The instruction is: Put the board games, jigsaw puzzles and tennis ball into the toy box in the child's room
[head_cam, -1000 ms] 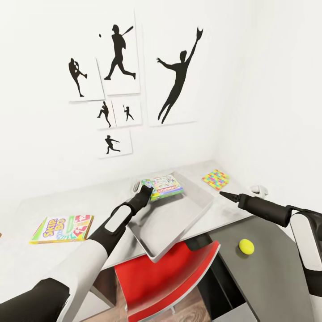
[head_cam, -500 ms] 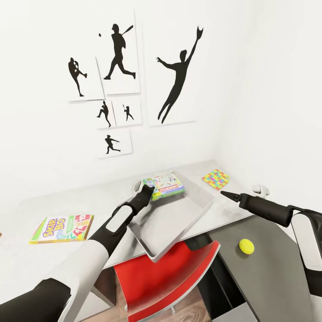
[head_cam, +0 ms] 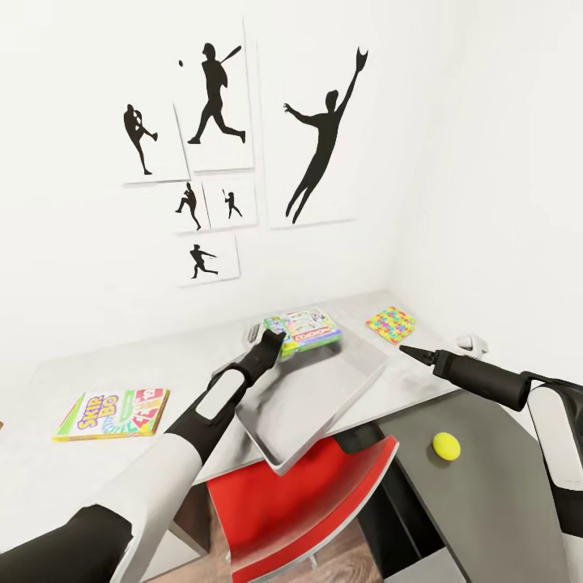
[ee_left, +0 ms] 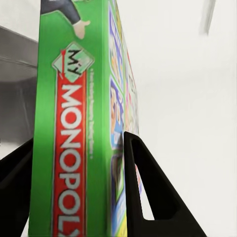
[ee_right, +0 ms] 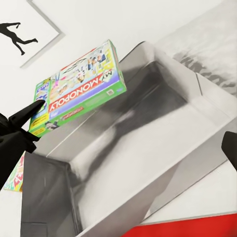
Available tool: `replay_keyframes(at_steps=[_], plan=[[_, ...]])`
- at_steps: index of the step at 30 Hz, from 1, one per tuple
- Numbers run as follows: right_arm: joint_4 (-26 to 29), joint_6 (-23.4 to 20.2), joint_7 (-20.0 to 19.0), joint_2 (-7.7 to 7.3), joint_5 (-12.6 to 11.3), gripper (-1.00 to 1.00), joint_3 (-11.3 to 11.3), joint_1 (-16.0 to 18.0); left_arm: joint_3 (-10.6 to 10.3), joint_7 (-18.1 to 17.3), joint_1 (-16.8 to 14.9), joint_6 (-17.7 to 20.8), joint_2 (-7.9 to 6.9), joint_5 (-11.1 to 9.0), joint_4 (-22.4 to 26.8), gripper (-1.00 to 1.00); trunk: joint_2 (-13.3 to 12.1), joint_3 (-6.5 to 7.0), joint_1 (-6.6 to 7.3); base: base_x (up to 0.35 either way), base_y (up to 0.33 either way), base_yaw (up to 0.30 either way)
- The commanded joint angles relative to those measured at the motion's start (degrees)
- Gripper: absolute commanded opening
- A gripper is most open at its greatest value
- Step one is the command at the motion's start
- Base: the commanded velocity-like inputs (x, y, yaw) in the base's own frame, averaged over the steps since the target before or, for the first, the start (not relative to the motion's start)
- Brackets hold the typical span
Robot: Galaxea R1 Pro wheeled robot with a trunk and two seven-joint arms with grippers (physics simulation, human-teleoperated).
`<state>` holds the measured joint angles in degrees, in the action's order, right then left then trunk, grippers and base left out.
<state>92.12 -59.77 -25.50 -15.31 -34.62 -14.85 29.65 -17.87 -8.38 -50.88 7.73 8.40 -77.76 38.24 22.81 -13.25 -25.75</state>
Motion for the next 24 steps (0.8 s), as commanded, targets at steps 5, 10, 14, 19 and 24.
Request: replay_keyframes(at_steps=[5, 10, 14, 19, 24], plan=[[0.1, -0.2, -0.6, -0.04, 0.5, 1.0, -0.1, 0.1, -0.1, 0.2, -0.1, 0.0, 0.66, -0.7, 0.2, -1.0, 0.1, -0.11, -0.03, 0.0, 0.0, 0.0], [0.1, -0.2, -0.6, -0.06, 0.5, 1.0, -0.1, 0.0, -0.1, 0.6, -0.2, -0.1, 1.0, -1.5, 0.4, -1.0, 0.1, -0.11, -0.03, 0.0, 0.0, 0.0], [0.2, -0.2, -0.6, -0.06, 0.5, 1.0, -0.1, 0.0, -0.1, 0.7, -0.2, -0.2, 1.13, -2.3, 0.4, -1.0, 0.1, -0.11, -0.03, 0.0, 0.0, 0.0], [0.2, -0.2, -0.6, -0.07, 0.5, 1.0, -0.1, 0.0, -0.1, 1.6, -0.3, -0.3, 1.25, -3.3, 0.4, -1.0, 0.1, -0.11, -0.03, 0.0, 0.0, 0.0], [0.2, -0.2, -0.6, -0.07, 0.5, 1.0, -0.1, 0.0, -0.1, 3.8, -0.3, -0.4, 1.42, -4.9, 0.4, -1.0, 0.1, -0.11, -0.03, 0.0, 0.0, 0.0]])
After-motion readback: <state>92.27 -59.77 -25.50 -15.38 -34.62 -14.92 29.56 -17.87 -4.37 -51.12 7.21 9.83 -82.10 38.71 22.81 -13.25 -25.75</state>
